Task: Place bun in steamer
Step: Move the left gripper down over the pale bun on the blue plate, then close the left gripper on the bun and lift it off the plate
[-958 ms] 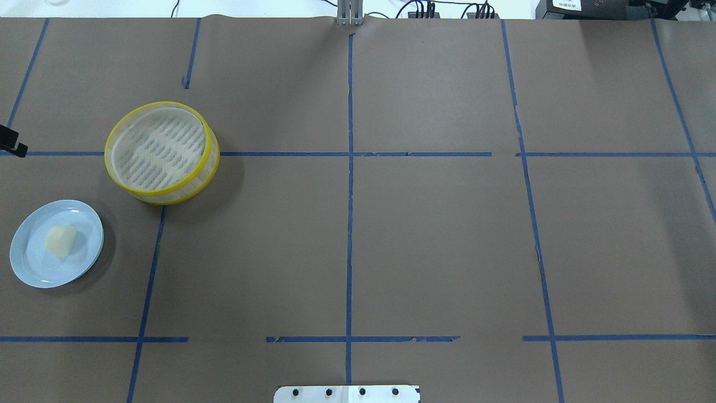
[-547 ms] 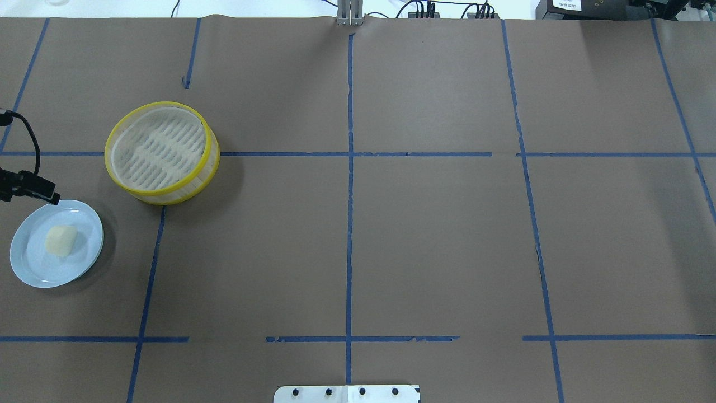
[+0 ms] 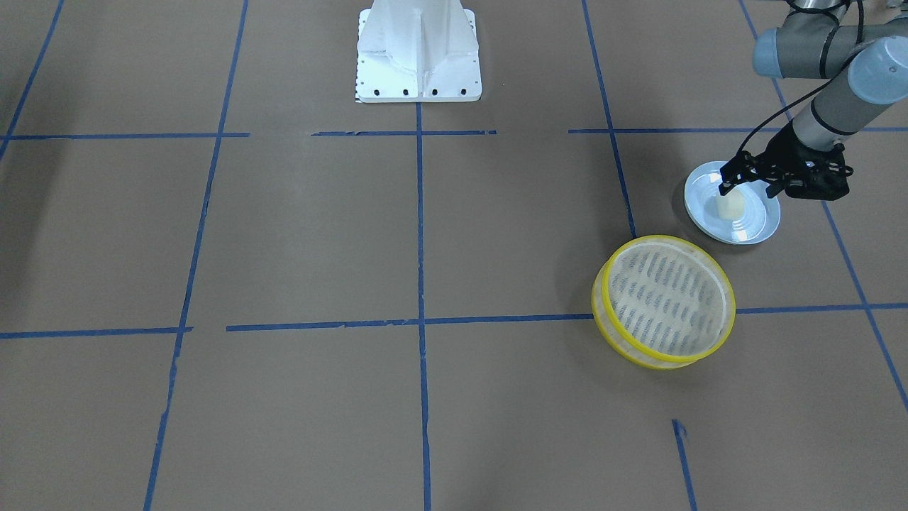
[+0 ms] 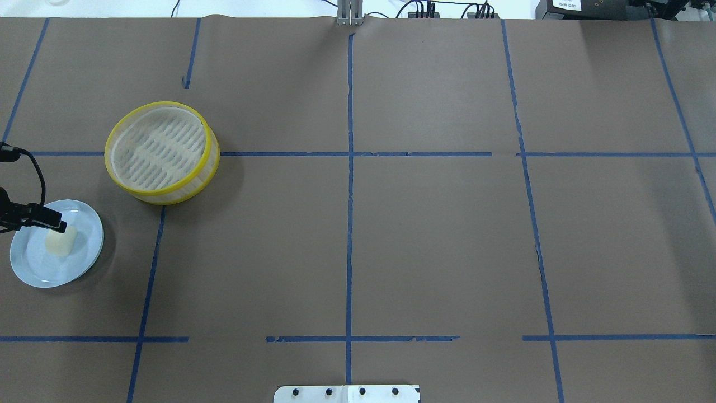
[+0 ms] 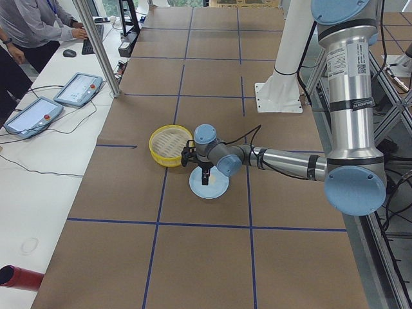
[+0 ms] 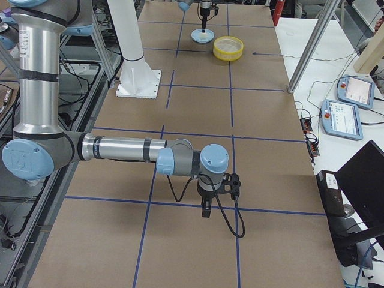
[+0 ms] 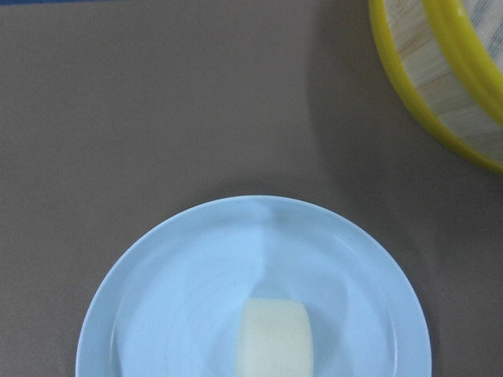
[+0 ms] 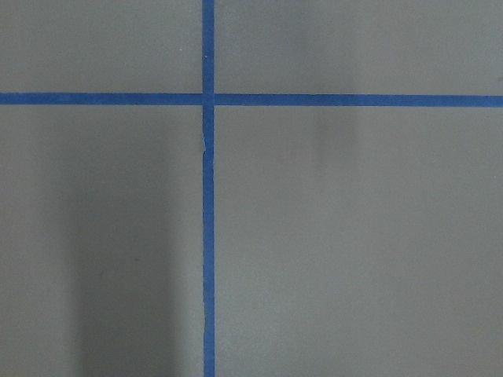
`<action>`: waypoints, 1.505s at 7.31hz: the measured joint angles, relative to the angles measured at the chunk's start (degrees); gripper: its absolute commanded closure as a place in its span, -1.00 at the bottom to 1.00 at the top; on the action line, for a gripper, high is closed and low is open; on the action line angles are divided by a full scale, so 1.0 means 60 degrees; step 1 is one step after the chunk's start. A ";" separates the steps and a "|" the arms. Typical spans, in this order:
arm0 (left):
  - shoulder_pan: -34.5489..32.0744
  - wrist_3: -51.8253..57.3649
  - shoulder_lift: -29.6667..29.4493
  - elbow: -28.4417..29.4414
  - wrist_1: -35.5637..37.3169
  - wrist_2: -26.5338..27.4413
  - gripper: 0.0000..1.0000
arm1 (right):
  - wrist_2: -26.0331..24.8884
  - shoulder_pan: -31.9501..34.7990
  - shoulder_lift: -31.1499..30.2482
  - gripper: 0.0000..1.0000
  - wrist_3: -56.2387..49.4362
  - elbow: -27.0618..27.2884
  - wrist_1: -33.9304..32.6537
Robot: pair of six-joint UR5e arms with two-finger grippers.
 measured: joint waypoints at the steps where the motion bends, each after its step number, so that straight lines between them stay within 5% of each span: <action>1: 0.0140 -0.0041 -0.0010 0.0064 -0.0037 0.0142 -1.00 | 0.0000 0.0000 -0.0001 -1.00 0.0000 0.0000 0.0000; 7: 0.0553 -0.0060 -0.0093 0.0382 -0.0060 0.0447 -1.00 | 0.0000 -0.0008 0.0011 -1.00 0.0000 0.0000 0.0000; 10: 0.0628 -0.0053 -0.0094 0.0392 -0.0064 0.0510 -0.10 | 0.0000 -0.0009 0.0001 -1.00 0.0000 0.0000 0.0000; 11: 0.0632 -0.0059 -0.0094 0.0367 -0.0067 0.0506 0.03 | 0.0000 -0.0007 0.0002 -1.00 0.0000 0.0000 0.0000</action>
